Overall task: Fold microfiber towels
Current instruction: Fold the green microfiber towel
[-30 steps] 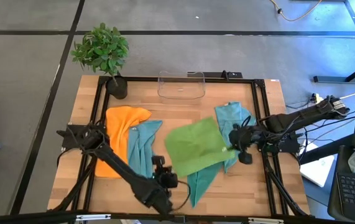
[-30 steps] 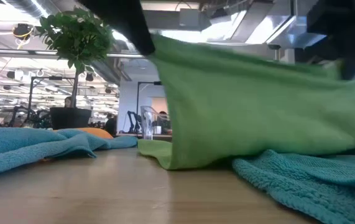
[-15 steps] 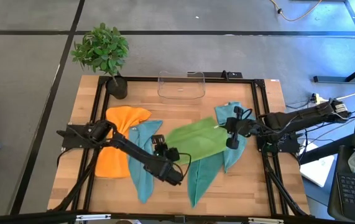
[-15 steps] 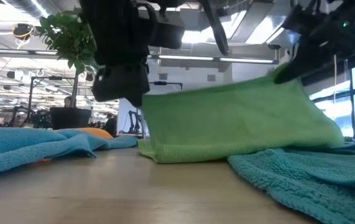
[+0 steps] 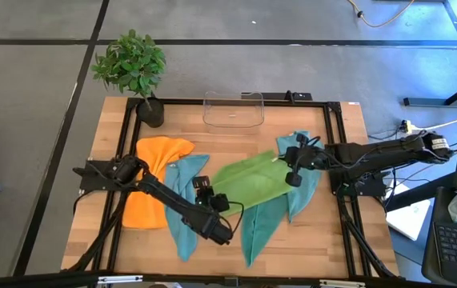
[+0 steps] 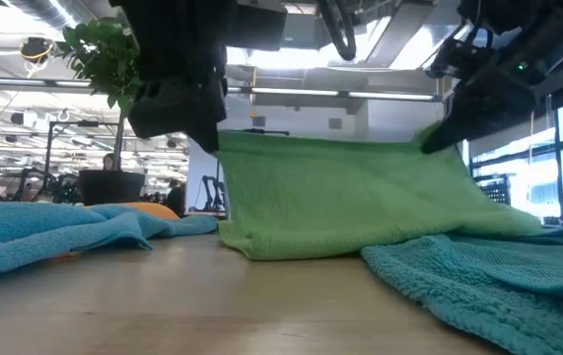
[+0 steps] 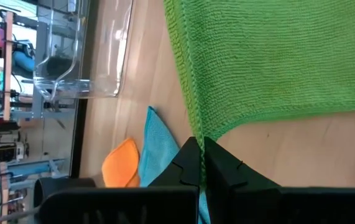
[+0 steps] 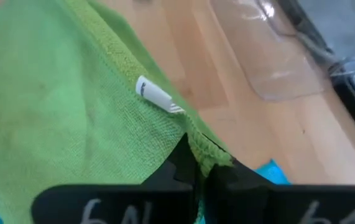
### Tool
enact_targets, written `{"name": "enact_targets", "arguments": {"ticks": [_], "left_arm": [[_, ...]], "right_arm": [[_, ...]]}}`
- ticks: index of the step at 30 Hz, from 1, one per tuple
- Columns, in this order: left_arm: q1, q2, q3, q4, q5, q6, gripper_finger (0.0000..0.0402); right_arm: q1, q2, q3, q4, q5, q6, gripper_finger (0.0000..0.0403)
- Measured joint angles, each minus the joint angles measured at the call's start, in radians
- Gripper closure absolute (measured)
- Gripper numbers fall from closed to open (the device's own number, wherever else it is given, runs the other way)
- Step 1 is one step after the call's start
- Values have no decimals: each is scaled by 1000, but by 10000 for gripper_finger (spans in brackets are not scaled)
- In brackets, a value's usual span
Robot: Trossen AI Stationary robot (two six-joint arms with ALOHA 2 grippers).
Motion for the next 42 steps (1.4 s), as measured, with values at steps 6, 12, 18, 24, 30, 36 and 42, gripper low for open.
{"name": "enact_targets", "arguments": {"ticks": [6,12,18,24,30,36,42], "left_arm": [[29,0,-7,8,37,-3,402],[28,0,-10,5,30,-10,402],[27,0,-10,2,38,-20,402],[41,0,-20,0,41,-21,401],[61,0,-88,10,52,-26,401],[66,1,-149,57,57,-25,401],[75,2,-161,81,32,2,401]], "right_arm": [[-38,18,0,16,-2,-22,397],[-64,80,0,33,-17,-50,397],[-92,160,0,93,-22,-83,397],[-118,216,0,134,-21,-103,395],[-148,248,0,154,-12,-106,379],[-176,284,0,159,-8,-107,376],[-182,314,-1,173,29,-136,377]]}}
